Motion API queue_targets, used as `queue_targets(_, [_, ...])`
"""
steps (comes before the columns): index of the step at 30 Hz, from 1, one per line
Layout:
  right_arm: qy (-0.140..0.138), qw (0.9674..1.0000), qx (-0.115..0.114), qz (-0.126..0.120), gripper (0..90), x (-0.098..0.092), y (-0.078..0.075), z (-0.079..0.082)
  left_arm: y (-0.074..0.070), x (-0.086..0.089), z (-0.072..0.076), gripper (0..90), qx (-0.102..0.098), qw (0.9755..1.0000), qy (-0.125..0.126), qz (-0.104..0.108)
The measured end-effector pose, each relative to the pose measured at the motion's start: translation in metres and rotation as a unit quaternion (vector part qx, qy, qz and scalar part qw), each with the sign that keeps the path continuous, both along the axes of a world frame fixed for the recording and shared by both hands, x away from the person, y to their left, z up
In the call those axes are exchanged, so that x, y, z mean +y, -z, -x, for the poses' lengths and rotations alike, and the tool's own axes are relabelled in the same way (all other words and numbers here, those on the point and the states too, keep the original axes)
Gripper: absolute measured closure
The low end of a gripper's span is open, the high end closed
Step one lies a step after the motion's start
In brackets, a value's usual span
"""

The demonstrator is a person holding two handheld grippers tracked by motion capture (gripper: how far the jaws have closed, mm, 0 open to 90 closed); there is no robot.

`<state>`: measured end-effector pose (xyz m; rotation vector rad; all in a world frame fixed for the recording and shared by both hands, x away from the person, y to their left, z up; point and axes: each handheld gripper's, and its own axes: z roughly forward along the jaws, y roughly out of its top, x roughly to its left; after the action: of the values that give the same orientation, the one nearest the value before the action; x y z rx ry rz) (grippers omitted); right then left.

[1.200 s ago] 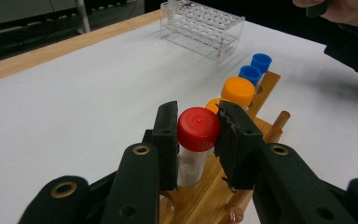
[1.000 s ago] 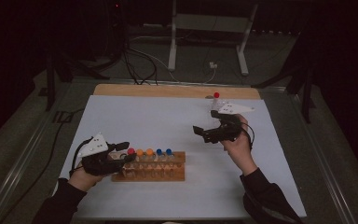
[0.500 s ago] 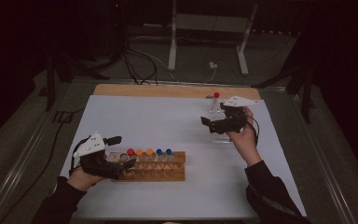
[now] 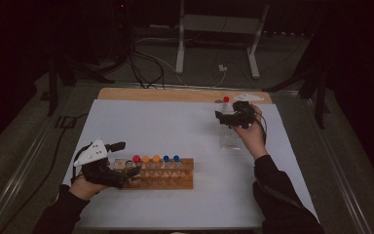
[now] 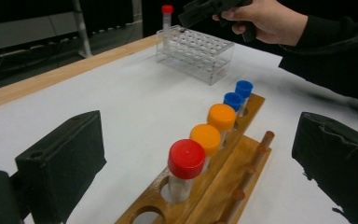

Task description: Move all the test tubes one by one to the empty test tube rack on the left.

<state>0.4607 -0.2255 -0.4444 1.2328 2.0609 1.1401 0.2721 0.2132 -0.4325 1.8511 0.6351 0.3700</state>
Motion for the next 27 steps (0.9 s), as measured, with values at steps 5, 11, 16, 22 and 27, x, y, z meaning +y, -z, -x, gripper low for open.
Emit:
queue_targets(5, [0.019, 0.9995, 0.02, 0.013, 29.3, -0.003, 0.006, -0.019, 0.001, 0.0, -0.001, 3.3, 0.001, 1.0, -0.002, -0.002])
queue_targets(11, [0.03, 0.9984, 0.046, 0.016, 43.8, -0.005, 0.011, -0.035, 0.001, 0.0, -0.001, 3.3, 0.002, 1.0, -0.002, -0.004])
queue_targets(16, [0.032, 0.9976, 0.06, 0.014, 53.6, -0.002, 0.012, -0.043, 0.001, 0.0, -0.001, 3.3, 0.001, 1.0, -0.004, -0.003])
queue_targets(22, [0.038, 0.9968, 0.068, 0.014, 63.5, 0.0, 0.011, -0.051, 0.001, 0.0, -0.001, 3.3, 0.003, 1.0, -0.004, -0.003])
queue_targets(27, [0.045, 0.9964, 0.067, 0.026, 73.9, 0.0, 0.011, -0.052, 0.001, 0.0, -0.002, 3.4, 0.003, 1.0, -0.005, -0.003])
